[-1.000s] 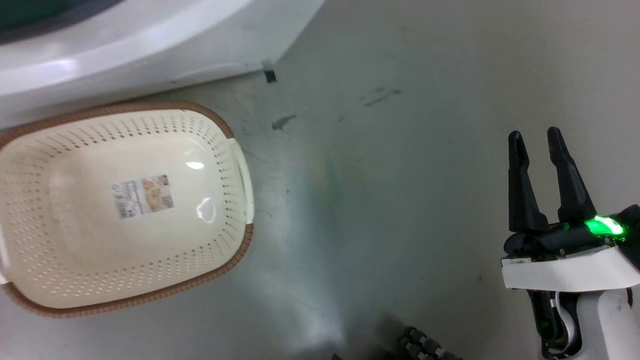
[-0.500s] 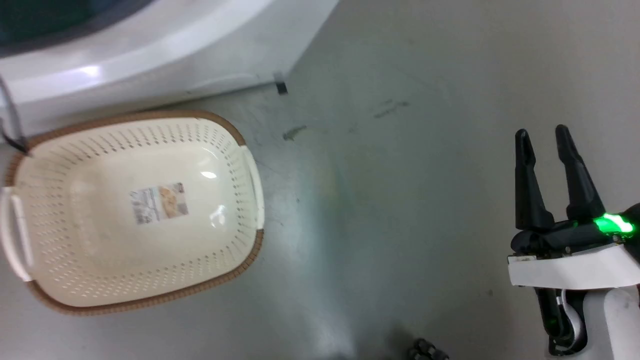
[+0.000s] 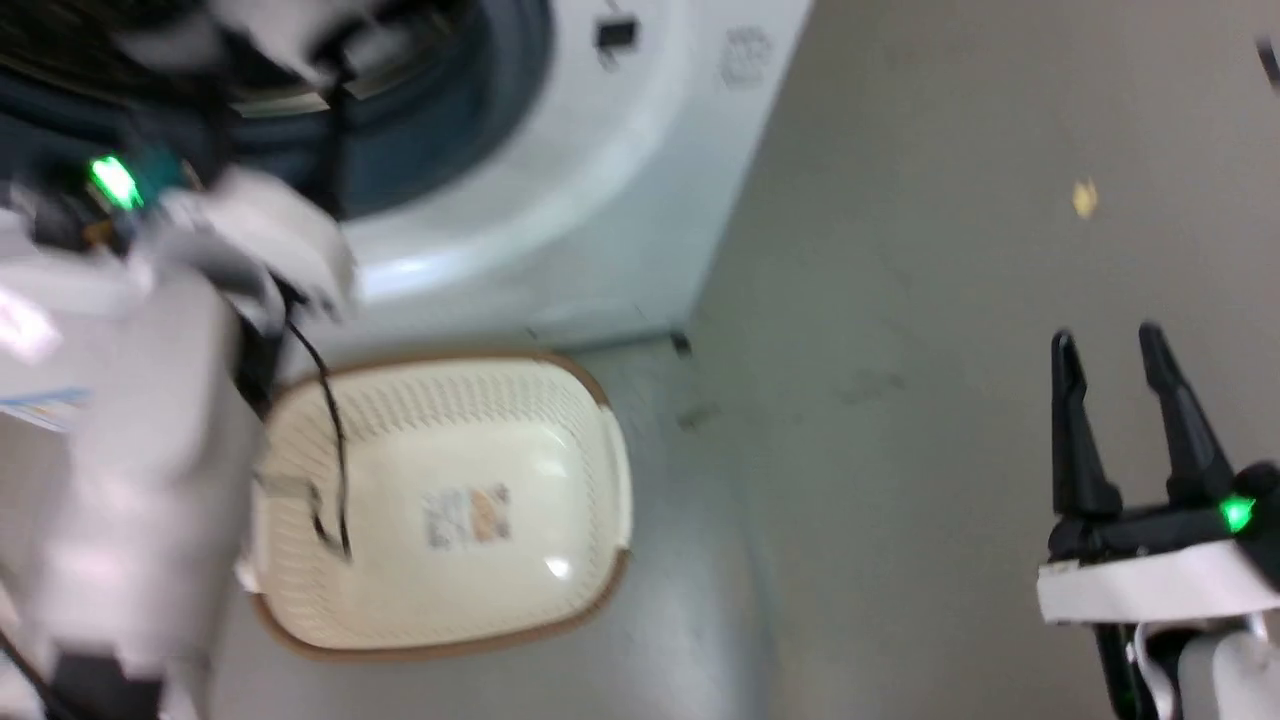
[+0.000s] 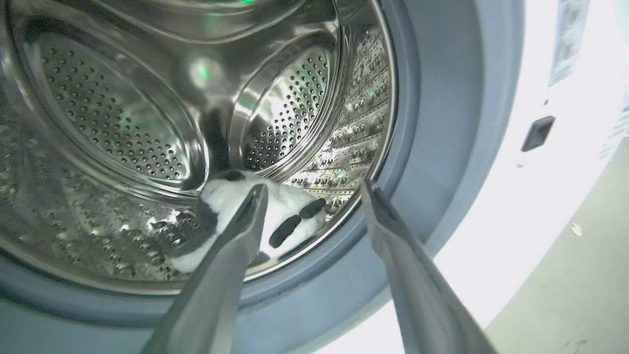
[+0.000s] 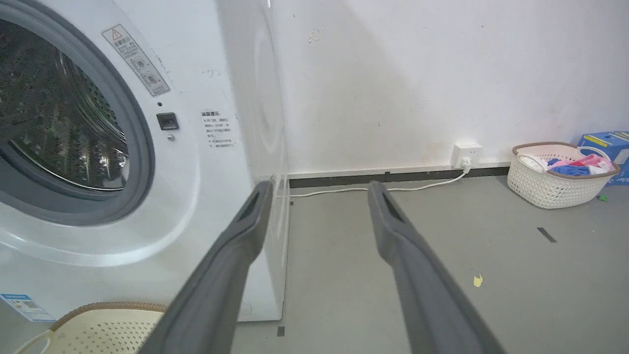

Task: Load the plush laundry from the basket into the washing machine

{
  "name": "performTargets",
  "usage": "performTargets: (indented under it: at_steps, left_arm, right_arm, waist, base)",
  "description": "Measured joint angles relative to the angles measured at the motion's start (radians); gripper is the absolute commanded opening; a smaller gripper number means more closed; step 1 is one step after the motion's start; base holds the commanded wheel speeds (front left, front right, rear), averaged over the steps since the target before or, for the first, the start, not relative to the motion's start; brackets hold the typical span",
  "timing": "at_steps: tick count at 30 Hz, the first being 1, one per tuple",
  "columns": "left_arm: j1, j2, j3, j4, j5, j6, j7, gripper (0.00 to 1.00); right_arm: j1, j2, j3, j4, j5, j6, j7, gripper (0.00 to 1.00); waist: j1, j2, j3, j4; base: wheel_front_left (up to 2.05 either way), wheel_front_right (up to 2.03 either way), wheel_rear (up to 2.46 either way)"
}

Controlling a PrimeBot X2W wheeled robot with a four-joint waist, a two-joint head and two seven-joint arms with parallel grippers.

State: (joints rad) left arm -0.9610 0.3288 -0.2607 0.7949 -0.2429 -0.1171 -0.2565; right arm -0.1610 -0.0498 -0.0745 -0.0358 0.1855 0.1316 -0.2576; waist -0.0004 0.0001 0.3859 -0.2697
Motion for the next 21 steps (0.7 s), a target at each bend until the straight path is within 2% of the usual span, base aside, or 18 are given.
performTargets:
  at_steps: [6,10,21]
  left_arm:
    - [0.317,-0.054,0.014,-0.270,0.022,0.015,0.000,1.00]
    - [0.496,-0.101,0.036,-0.407,0.022,0.052,0.000,1.00]
    - [0.849,-0.155,0.121,-0.558,0.029,0.118,0.000,1.00]
  right_arm:
    - [0.074,0.000,0.008,0.020,-0.044,0.000,0.000,1.00]
    - [0.114,0.000,0.013,0.027,-0.053,0.000,0.000,1.00]
    - [0.191,0.001,0.049,0.059,-0.063,0.000,0.000,1.00]
  waist:
    - [-0.0001,0.0000,-0.147,0.073]
    - [-0.0001,0.0000,-0.230,0.123]
    - [0.0000,-0.0001,-0.376,0.214]
  base:
    - [0.00,0.00,0.00]
    - [0.00,0.00,0.00]
    - [0.00,0.00,0.00]
